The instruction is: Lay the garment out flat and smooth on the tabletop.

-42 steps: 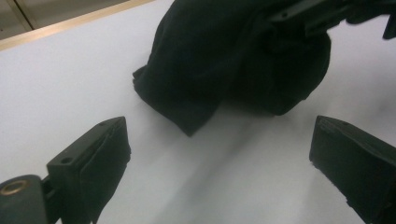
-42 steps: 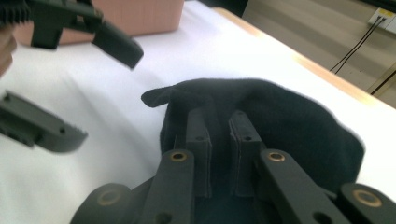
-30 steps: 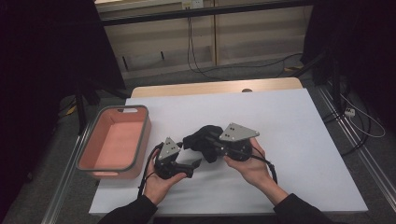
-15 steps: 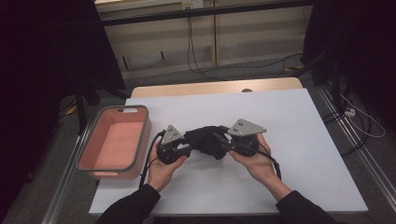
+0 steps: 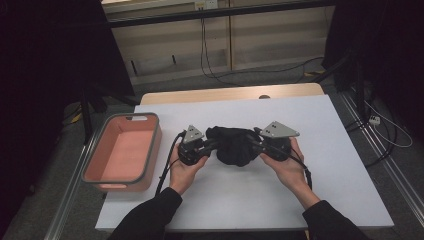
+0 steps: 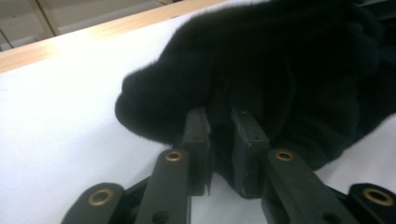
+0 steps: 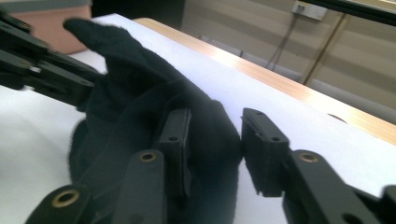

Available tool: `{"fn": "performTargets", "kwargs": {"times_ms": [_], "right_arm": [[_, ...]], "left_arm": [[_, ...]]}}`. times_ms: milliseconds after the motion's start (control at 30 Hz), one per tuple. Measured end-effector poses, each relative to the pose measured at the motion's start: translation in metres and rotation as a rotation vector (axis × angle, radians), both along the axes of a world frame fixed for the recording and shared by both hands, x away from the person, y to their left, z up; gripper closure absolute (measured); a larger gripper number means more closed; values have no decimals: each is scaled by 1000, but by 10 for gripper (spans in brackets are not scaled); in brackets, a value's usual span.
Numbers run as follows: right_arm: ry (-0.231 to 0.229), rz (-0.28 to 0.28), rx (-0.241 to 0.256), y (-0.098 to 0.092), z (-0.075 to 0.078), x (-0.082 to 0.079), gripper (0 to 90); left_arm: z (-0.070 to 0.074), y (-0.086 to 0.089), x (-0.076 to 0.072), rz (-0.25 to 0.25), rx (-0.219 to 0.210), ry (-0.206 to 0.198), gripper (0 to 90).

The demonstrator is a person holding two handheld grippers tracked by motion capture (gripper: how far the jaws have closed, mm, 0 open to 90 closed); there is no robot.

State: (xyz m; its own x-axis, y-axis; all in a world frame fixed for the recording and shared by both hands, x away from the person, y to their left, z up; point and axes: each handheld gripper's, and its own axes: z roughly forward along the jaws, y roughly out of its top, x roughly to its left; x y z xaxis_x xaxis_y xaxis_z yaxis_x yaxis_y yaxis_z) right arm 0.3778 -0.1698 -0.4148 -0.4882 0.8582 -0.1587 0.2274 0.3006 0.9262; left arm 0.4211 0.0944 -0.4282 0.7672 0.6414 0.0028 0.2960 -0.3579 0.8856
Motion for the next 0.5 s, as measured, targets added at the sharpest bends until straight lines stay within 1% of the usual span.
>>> {"fn": "performTargets", "kwargs": {"times_ms": [67, 100, 133, 167, 233, 267, 333, 400, 500], "right_arm": [[0, -15, -11, -5, -1, 1, 593], [0, -24, -9, -7, -1, 1, 585], [3, -26, -8, -10, -1, 1, 584], [7, -33, -7, -12, -1, 1, 577], [10, -38, -8, -15, -1, 0, 562], [7, -42, -12, -16, 0, -1, 558], [-1, -49, -9, -19, 2, -3, 561], [-13, -53, -7, -22, 5, -7, 575], [-26, -30, -5, -26, 10, -15, 598]], "left_arm": [[1, 1, 0, -2, 2, -1, 837], [1, 2, 0, -4, -1, 2, 854], [2, 2, 1, -5, -13, 5, 860], [2, 2, 1, -7, -12, 2, 861], [3, 2, 0, -10, -9, 0, 861], [3, 2, 0, -9, 0, -3, 861], [3, 2, 0, -2, 3, -4, 872], [3, 3, 1, 0, 2, -1, 884], [4, 5, 4, 15, -2, -4, 889]]}}
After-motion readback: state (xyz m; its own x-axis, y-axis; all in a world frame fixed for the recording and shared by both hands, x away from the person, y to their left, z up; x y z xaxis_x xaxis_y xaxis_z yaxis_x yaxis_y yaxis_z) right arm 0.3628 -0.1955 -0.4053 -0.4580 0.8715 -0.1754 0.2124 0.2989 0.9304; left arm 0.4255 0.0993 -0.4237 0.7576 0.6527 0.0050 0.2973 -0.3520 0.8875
